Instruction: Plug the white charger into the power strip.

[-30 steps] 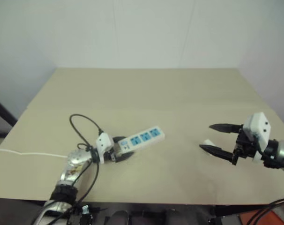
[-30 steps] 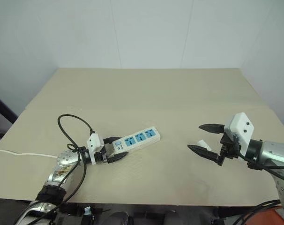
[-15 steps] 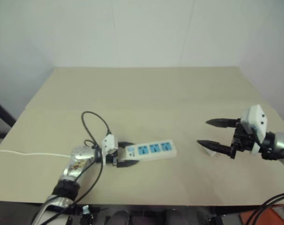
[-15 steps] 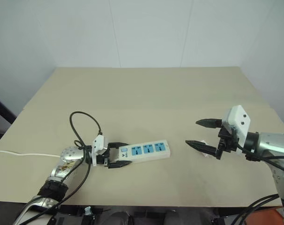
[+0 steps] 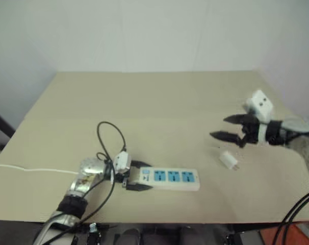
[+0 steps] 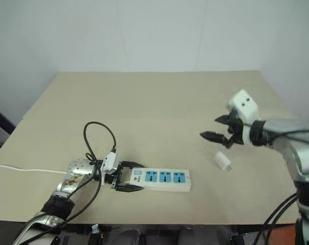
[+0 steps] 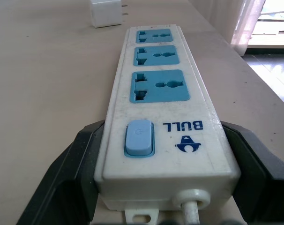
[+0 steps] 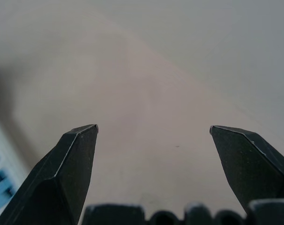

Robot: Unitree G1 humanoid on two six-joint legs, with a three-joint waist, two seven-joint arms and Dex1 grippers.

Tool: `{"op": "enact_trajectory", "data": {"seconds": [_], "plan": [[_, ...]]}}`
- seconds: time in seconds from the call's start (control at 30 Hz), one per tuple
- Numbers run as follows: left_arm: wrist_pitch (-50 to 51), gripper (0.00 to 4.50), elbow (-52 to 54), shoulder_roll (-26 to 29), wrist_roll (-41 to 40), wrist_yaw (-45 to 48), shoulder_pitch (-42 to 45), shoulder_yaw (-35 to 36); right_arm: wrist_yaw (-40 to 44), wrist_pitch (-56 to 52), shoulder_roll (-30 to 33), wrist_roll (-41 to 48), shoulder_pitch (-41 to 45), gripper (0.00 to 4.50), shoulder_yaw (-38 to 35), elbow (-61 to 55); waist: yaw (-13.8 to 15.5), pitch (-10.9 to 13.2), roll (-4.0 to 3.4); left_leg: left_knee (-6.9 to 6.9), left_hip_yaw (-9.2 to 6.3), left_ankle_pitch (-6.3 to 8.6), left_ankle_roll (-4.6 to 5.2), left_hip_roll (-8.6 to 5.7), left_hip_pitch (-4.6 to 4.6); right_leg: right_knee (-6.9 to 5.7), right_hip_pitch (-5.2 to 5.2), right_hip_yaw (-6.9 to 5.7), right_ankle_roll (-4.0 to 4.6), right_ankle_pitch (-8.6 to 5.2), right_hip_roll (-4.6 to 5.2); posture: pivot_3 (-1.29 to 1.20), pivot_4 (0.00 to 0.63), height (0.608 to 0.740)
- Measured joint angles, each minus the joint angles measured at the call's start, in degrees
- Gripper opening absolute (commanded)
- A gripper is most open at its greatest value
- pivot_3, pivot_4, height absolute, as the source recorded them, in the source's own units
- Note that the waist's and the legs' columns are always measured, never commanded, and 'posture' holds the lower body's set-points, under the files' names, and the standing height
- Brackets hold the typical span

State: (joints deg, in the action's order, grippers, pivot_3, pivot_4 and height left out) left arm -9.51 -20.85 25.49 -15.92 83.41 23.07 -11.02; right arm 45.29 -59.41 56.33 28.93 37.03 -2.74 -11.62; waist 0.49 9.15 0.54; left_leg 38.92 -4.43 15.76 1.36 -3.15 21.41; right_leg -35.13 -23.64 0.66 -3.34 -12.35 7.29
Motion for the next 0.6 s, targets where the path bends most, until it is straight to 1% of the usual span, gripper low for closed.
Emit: {"op": "enact_trajectory", "data": {"seconds": [0.07, 0.1, 0.13, 0.2, 0.23, 0.27, 0.33, 0.4, 0.43, 0.6], "plan": [[-1.1, 3.3, -0.1, -0.1, 0.1, 0.1, 0.0, -0.1, -2.4, -6.8, -0.2, -1.0, 4.5, 4.5, 2.6, 2.0, 0.1, 0.0, 0.01, 0.01, 0.03, -0.01, -0.01, -0.02, 0.28, -0.06, -0.33, 0.05, 0.03, 0.04, 0.01, 0.0, 0.15, 0.74], [-2.7, 3.3, -0.4, -0.2, 0.4, 0.0, -0.1, -0.1, -3.6, -11.4, -0.3, -1.4, 7.3, 4.5, 4.6, 3.9, 0.1, 0.0, 0.0, 0.07, 0.04, -0.03, -0.03, -0.04, 0.56, -0.09, -0.6, 0.07, 0.02, 0.09, 0.02, 0.0, 0.15, 0.74], [-3.3, 3.3, -0.4, -0.3, 0.6, -0.1, -0.1, -0.2, -4.2, -13.9, -0.3, -1.7, 8.4, 4.5, 5.7, 4.9, 0.2, 0.0, 0.0, 0.06, 0.04, -0.04, -0.05, -0.04, 0.61, -0.09, -0.66, 0.06, 0.02, 0.11, 0.04, 0.0, 0.15, 0.74], [-5.0, 3.3, -1.0, -0.5, 1.0, -0.7, -0.3, -0.2, -5.4, -24.6, -2.1, -1.5, 16.7, 4.5, 9.8, 11.7, 0.0, 0.0, -0.08, 0.06, 0.11, -0.07, -0.08, -0.09, 0.65, -0.08, -0.73, 0.15, 0.04, 0.21, 0.1, 0.0, 0.15, 0.74], [-5.4, 3.3, -1.2, -0.7, 1.2, -1.0, -0.2, -0.3, -5.8, -27.3, -2.3, -1.4, 19.1, 4.5, 10.7, 14.0, 0.1, 0.0, -0.08, 0.06, 0.11, -0.08, -0.08, -0.11, 0.65, -0.06, -0.74, 0.15, 0.05, 0.23, 0.11, 0.0, 0.15, 0.74], [-6.1, 3.3, -1.2, -0.8, 1.4, -1.4, -0.6, -0.4, -6.1, -30.3, -2.3, -0.4, 24.1, 4.5, 14.1, 18.8, 0.1, 0.0, -0.09, 0.08, 0.11, -0.08, -0.08, -0.1, 0.62, -0.07, -0.72, 0.15, 0.06, 0.24, 0.11, 0.0, 0.15, 0.74], [-6.9, 3.3, -1.2, -0.8, 1.6, -1.6, -0.7, -0.8, -5.9, -32.0, -1.0, 0.7, 30.3, 4.5, 20.0, 24.1, 0.2, 0.0, -0.1, 0.05, 0.05, -0.09, -0.07, -0.08, 0.61, 0.03, -0.64, 0.05, 0.05, 0.27, 0.1, 0.0, 0.15, 0.74], [-7.0, 3.3, -1.2, -0.8, 1.6, -1.9, -0.7, -0.9, -5.1, -32.3, 0.2, 1.2, 32.7, 4.5, 25.2, 25.9, 0.1, 0.0, -0.11, 0.04, 0.05, -0.09, -0.07, -0.1, 0.6, 0.05, -0.63, 0.02, 0.04, 0.26, 0.09, 0.0, 0.15, 0.74], [-7.0, 3.3, -1.2, -0.8, 1.6, -1.9, -0.8, -0.9, -3.9, -32.4, 0.9, 1.2, 33.8, 4.5, 29.8, 27.3, 0.1, 0.0, -0.11, 0.05, 0.07, -0.09, -0.06, -0.14, 0.6, 0.03, -0.63, 0.02, 0.03, 0.26, 0.09, 0.0, 0.15, 0.74], [-6.8, 3.3, -1.2, -0.7, 1.6, -2.3, -0.8, -0.8, 2.0, -32.6, 0.8, 0.8, 34.0, 4.5, 44.4, 29.3, 0.0, -0.1, -0.15, 0.13, 0.08, -0.12, -0.05, -0.21, 0.62, -0.09, -0.67, 0.05, -0.04, 0.3, 0.1, 0.0, 0.15, 0.74]]}}
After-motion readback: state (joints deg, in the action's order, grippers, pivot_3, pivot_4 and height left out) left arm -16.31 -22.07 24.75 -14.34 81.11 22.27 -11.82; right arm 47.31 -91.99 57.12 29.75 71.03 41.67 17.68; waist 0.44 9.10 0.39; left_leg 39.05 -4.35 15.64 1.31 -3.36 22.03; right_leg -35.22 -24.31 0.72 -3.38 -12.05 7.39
